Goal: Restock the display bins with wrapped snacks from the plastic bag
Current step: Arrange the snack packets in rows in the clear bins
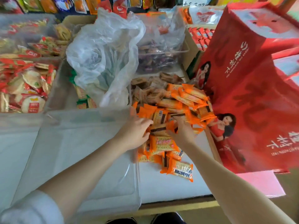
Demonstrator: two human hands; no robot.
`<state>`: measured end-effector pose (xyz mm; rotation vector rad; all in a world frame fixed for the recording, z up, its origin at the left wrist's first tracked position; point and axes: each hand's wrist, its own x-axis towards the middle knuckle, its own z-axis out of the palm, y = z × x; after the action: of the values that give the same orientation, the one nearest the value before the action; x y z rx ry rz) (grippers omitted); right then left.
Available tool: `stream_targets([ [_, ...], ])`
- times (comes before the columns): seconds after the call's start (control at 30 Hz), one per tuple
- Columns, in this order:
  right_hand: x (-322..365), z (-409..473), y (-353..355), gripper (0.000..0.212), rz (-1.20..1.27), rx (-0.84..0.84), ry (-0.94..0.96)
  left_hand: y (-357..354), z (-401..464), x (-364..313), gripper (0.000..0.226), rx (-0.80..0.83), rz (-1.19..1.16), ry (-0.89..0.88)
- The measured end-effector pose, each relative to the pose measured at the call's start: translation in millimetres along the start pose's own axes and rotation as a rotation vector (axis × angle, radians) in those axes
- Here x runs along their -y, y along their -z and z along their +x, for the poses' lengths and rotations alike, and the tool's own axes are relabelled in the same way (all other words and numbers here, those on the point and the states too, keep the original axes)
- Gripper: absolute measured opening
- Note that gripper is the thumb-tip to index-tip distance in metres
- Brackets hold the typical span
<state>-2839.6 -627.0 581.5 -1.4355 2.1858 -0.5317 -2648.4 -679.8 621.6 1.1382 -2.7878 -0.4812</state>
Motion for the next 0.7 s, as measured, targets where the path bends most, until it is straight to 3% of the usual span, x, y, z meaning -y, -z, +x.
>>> stream_targets([
  [0.1, -2, 4, 5, 0.010, 0.033, 0.043, 0.074, -6, 12, -7, 0.038, 0.191, 0.345, -0.026],
  [0.2, -9, 2, 25, 0.015, 0.171, 0.038, 0.098, -8, 22, -11, 0.041, 0.257, 0.507, -0.013],
  [0.33, -28, 3, 53, 0.015, 0.534, -0.027, -0.005, -8, 31, -15, 0.045, 0.393, 0.603, 0.007],
  [0.53, -32, 9, 69, 0.004, 0.847, 0.030, -0.195, -9, 45, -24, 0.026, 0.536, 0.643, 0.061],
  [0.7, -33, 10, 77, 0.030, 0.963, 0.000, -0.293, -3, 44, -24, 0.019, 0.611, 0.613, -0.021],
])
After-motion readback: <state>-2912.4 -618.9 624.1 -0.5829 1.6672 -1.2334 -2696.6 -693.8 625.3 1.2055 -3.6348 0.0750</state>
